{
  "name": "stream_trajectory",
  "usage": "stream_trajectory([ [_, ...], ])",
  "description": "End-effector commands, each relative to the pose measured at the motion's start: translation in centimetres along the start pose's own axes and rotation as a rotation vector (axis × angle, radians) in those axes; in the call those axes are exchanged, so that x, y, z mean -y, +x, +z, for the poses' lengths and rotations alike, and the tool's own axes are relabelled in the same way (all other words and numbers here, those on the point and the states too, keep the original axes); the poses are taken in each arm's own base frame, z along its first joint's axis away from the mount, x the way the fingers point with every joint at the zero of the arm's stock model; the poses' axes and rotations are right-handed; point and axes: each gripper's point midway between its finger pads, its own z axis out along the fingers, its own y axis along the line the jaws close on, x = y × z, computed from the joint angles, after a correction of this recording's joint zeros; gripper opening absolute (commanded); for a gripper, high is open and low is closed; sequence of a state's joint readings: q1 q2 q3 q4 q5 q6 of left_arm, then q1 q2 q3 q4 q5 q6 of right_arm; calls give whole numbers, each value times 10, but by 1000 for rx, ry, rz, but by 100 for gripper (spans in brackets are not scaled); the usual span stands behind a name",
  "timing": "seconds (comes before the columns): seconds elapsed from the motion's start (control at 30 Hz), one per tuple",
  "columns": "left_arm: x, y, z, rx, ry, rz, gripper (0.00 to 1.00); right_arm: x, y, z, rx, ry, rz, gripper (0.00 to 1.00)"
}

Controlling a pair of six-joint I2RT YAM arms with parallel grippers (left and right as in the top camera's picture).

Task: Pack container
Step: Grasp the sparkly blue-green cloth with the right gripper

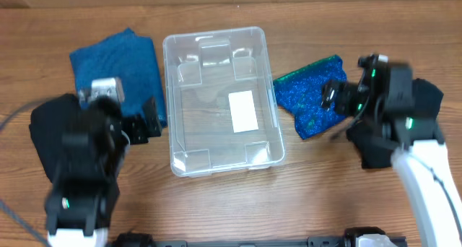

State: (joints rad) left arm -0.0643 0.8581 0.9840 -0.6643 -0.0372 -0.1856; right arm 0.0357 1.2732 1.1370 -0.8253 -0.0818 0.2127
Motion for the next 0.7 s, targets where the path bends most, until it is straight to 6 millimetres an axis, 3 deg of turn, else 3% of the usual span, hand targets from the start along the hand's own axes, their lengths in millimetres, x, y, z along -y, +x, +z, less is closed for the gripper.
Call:
stream_trajectory([
  [0.0, 8, -16, 6, -139, 2, -9, 100, 8, -15, 17, -104, -57, 114, 100],
  [0.1, 4, 11, 23, -288, -25, -6, 100, 39, 0, 43, -211, -14, 282, 100],
  [0.17, -3, 32, 33, -386, -64, 0, 100, 49, 13, 58, -277, 8, 357, 100],
  [0.27, -4, 46, 46, -456, -76, 2, 100, 55, 32, 76, -367, 43, 429, 100],
  [0.47, -5, 49, 50, -474, -80, 3, 100, 73, 89, 121, -523, 117, 556, 100],
  [0.67, -5, 49, 51, -473, -80, 3, 100, 77, 91, 147, -425, 73, 534, 100],
])
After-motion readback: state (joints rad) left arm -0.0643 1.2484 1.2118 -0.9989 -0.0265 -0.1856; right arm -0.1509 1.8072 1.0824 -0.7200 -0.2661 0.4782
